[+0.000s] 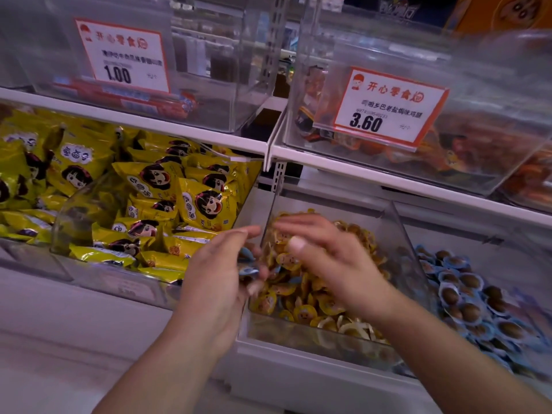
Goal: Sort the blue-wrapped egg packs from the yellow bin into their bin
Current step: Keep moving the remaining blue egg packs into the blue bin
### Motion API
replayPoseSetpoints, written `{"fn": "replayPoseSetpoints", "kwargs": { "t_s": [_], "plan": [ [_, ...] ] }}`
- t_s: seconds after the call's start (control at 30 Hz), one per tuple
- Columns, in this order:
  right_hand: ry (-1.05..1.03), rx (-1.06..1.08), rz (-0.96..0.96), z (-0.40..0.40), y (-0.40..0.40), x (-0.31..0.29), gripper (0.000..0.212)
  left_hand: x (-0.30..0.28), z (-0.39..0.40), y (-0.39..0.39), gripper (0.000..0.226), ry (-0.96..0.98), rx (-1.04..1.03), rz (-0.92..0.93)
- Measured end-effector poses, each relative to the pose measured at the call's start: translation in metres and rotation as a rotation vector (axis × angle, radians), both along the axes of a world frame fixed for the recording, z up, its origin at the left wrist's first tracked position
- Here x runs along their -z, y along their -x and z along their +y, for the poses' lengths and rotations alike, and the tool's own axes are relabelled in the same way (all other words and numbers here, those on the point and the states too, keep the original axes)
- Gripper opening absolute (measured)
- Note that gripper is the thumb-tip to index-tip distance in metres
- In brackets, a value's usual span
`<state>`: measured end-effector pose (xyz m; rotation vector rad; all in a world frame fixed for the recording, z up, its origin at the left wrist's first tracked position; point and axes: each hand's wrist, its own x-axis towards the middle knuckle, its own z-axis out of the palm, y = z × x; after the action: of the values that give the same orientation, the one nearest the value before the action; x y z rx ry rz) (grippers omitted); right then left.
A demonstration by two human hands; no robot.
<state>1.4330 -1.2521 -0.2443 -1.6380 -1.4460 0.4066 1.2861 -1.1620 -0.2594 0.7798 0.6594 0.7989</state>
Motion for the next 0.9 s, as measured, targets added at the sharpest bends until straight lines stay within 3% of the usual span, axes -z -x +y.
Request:
{"fn": "replayPoseSetpoints", "kwargs": {
  "t_s": [0.07, 0.1, 0.17, 0.23, 0.57, 0.7, 0.8, 0.9],
  "plan": [
    [0.055, 0.108, 0.188, 0.012, -0.017, 0.013, 0.027, -0.001, 0.005, 0.006, 0.024, 0.03, 0.007, -0.016],
    [0.189, 0.116, 0.079, 0.021, -0.023, 0.024, 0.025, 0.0, 0.006, 0.008, 0.025, 0.032, 0.022, -0.019],
    [0.47, 0.004, -0.345, 0.038, -0.028, 0.051, 0.028, 0.001, 0.006, 0.008, 0.028, 0.013, 0.045, 0.011],
    [0.598, -0.093, -0.638, 0.05, -0.029, 0.076, 0.038, 0.002, 0.006, 0.006, 0.03, -0.003, 0.043, 0.053],
    [0.828, -0.097, -0.934, 0.061, -0.031, 0.09, 0.072, 0.005, 0.014, 0.007, 0.028, -0.021, -0.004, 0.108],
    [0.685, -0.16, -0.997, 0.063, -0.034, 0.087, 0.059, 0.006, 0.014, 0.01, 0.029, -0.039, -0.006, 0.119],
    [0.585, -0.195, -0.941, 0.061, -0.038, 0.089, 0.047, 0.004, 0.015, 0.01, 0.029, -0.037, -0.016, 0.125],
    [0.522, -0.182, -0.997, 0.061, -0.037, 0.097, 0.047, 0.004, 0.014, 0.009, 0.029, -0.039, -0.02, 0.12]
  ]
}}
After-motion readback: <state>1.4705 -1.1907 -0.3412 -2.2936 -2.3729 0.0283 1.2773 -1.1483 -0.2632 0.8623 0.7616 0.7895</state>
